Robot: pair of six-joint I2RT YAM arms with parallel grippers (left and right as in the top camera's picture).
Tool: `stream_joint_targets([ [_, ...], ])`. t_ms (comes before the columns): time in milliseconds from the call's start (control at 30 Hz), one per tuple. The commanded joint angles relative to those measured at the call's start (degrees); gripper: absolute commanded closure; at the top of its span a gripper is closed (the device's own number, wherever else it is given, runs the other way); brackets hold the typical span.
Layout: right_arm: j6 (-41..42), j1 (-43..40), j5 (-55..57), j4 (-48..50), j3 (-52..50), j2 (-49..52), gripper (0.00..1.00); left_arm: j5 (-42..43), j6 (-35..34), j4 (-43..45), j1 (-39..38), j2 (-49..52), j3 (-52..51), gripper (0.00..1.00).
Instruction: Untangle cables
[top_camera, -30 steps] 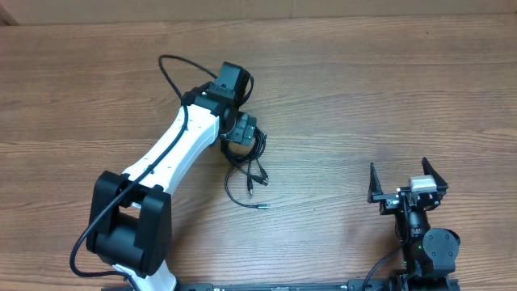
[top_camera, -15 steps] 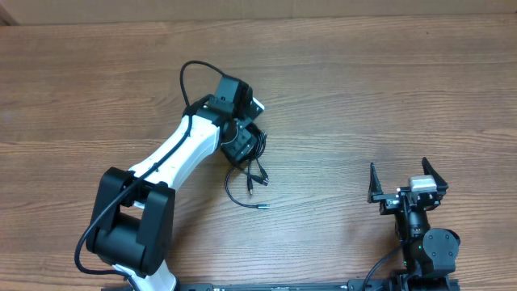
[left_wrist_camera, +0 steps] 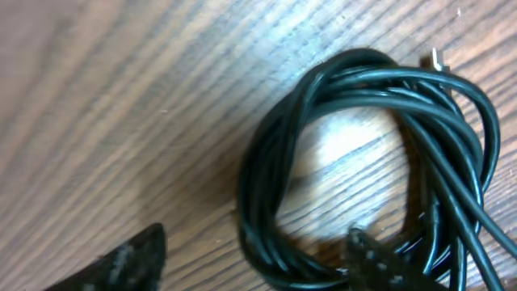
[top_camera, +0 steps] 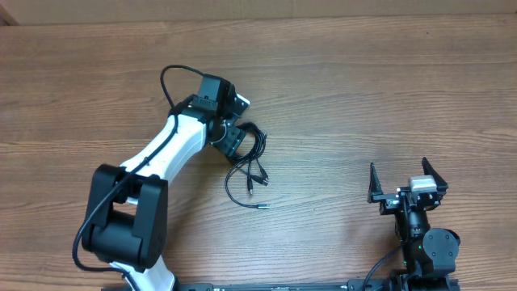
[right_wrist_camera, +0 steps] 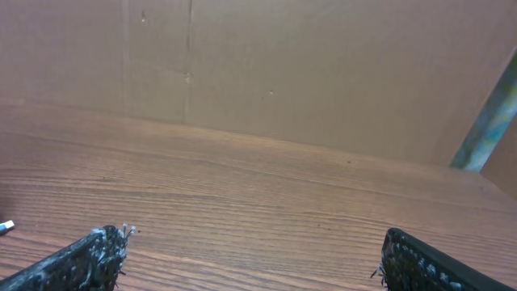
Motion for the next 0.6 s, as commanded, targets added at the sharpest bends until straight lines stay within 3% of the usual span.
stream_joint_targets([
  [0, -0.22, 0.22, 0.5, 0.35, -0.59, -0.37, 0.0, 2.32, -2.27, -0.22, -0.09, 3.02, -0.39, 0.34],
  [133, -0.22, 0.22, 0.5, 0.35, -0.59, -0.37, 0.0, 2.34, -5.64, -0.52, -0.09, 4.07, -0.39, 0.41],
  [233, -0.22, 0.22, 0.5, 0.33, -0.59, -0.37, 0.0, 2.32, -5.77, -1.29, -0.09, 4.22, -0.39, 0.53],
  [267, -0.22, 0.22, 0.5, 0.35, -0.59, -0.37, 0.0, 2.23, -5.77, -1.57, -0.09, 4.2, -0.39, 0.63],
  [333, -0.22, 0.22, 0.5, 0.35, -0.59, -0.37, 0.0, 2.12, -5.77, -2.1, -0.09, 4.22, -0.39, 0.91],
  [367, -0.22, 0.22, 0.5, 0.35, -0.59, -0.37, 0.0, 2.1, -5.79, -2.56, -0.07, 4.22, -0.37, 0.96],
  [567, -0.22, 0.22, 0.5, 0.35, -0.59, -0.37, 0.0, 1.84, -8.96, -8.26, -0.07, 4.11, -0.26, 0.96],
])
